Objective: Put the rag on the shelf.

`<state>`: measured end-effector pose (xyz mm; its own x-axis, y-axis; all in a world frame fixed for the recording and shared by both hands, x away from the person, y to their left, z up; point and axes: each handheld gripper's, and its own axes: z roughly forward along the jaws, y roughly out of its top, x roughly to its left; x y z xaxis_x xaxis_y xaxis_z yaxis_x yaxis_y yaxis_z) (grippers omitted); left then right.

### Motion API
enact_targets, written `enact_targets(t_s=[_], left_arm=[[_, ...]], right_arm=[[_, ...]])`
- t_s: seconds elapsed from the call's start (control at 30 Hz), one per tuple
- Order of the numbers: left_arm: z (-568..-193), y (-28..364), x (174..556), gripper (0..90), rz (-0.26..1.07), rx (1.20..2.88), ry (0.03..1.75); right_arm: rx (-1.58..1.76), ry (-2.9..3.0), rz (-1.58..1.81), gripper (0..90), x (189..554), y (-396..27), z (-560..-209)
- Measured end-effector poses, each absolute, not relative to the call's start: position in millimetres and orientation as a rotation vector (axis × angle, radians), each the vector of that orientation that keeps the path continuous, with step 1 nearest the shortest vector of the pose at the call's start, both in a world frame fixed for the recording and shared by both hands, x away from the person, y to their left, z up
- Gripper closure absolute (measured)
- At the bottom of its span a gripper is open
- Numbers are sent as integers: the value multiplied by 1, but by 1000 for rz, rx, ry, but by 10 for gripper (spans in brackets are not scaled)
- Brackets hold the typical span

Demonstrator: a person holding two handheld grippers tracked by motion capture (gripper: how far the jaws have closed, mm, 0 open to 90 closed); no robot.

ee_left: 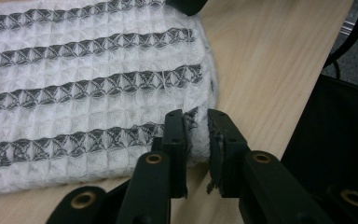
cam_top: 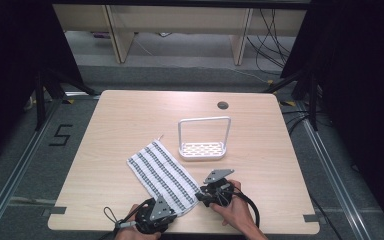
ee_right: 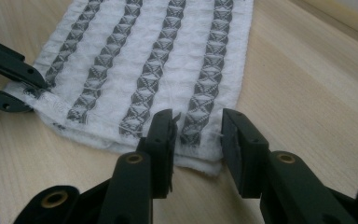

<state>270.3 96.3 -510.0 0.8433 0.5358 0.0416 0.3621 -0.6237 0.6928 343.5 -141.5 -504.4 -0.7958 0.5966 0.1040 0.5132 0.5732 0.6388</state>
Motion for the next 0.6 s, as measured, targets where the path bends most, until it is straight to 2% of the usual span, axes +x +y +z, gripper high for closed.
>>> enact_targets(t_s=[0.13, 0.23, 0.37, 0.6], left_arm=[[-510, 97, 272, 809, 330, 2324, 637], [-510, 98, 272, 816, 327, 2321, 637], [-510, 97, 271, 825, 314, 2306, 656], [-498, 102, 272, 837, 320, 2261, 648]], right_arm=[[989, 2649, 1031, 670, 340, -139, -506], [965, 2650, 1027, 759, 341, -140, -505], [994, 2657, 1073, 832, 340, -140, -507], [946, 2625, 1111, 862, 338, -141, -496]])
